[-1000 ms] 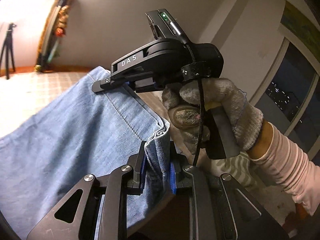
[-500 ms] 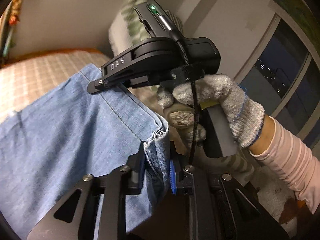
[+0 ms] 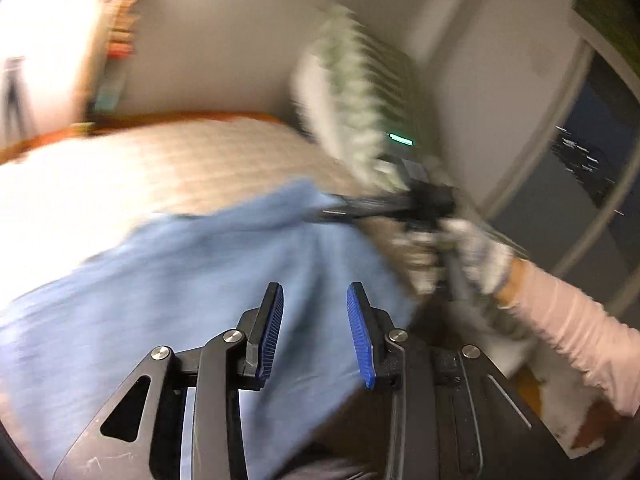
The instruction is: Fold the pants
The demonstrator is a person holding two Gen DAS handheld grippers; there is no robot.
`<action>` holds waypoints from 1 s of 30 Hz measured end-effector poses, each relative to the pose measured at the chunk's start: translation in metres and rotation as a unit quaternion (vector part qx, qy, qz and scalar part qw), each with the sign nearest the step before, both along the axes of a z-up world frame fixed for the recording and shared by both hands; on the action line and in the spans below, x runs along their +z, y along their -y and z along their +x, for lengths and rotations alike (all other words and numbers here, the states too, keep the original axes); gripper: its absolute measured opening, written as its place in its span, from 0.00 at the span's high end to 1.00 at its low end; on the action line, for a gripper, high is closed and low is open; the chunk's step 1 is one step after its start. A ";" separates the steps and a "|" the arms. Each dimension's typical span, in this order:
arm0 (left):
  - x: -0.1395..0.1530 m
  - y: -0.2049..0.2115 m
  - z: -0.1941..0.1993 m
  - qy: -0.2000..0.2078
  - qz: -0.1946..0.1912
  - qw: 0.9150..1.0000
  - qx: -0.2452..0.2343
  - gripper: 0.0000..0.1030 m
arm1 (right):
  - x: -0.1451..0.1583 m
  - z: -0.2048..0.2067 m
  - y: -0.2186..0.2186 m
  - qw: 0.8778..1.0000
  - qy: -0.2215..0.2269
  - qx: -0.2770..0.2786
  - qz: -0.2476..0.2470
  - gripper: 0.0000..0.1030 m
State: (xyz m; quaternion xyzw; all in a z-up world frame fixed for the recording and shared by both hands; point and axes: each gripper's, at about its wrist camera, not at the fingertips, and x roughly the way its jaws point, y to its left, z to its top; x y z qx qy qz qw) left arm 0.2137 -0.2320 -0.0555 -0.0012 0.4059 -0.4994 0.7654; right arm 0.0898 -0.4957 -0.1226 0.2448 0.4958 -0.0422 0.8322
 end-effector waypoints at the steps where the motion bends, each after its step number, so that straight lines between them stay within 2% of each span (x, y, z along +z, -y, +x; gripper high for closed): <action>1: -0.003 -0.022 0.011 0.005 0.009 1.000 0.027 0.70 | 0.000 -0.002 0.002 1.000 0.004 -0.004 -0.001 0.83; 4: -0.018 -0.079 0.036 0.011 0.047 0.994 0.101 0.69 | 0.000 -0.008 0.003 1.000 0.012 -0.011 -0.006 0.88; 7: -0.039 -0.127 0.049 0.004 0.079 0.983 0.168 0.69 | 0.006 -0.010 -0.003 1.000 0.022 -0.009 -0.018 0.93; 8: -0.043 -0.135 0.048 -0.006 0.080 0.980 0.183 0.63 | 0.008 -0.011 -0.006 0.999 0.024 -0.007 -0.022 0.93; 9: -0.049 -0.148 0.052 -0.019 0.080 0.976 0.202 0.49 | 0.011 -0.012 -0.008 0.999 0.026 -0.006 -0.032 0.94; 10: -0.053 -0.153 0.051 -0.025 0.079 0.973 0.215 0.45 | 0.014 -0.011 -0.011 0.999 0.026 -0.007 -0.044 0.94; 12: -0.057 -0.162 0.046 -0.027 0.076 0.969 0.232 0.44 | 0.020 -0.010 -0.017 0.997 0.026 -0.005 -0.073 0.94; 14: -0.063 -0.161 0.040 -0.016 0.083 0.968 0.235 0.44 | 0.018 -0.006 -0.025 0.994 0.012 0.003 -0.110 0.94; 17: -0.076 -0.159 0.032 0.006 0.120 0.966 0.229 0.44 | 0.004 0.002 -0.034 0.989 -0.020 0.010 -0.144 0.92; 19: -0.088 -0.159 0.027 0.030 0.160 0.961 0.225 0.44 | 0.004 0.002 -0.035 0.986 -0.028 0.006 -0.162 0.86; 21: -0.099 -0.160 0.023 0.054 0.186 0.955 0.224 0.42 | 0.011 -0.002 -0.038 0.984 -0.028 -0.006 -0.178 0.68; 26: -0.104 -0.176 0.013 0.074 0.170 0.954 0.234 0.40 | 0.043 -0.027 -0.067 0.983 0.015 0.009 -0.181 0.62; 30: -0.101 -0.182 0.002 0.081 0.166 0.955 0.232 0.40 | 0.049 -0.042 -0.109 0.984 0.030 0.056 -0.165 0.62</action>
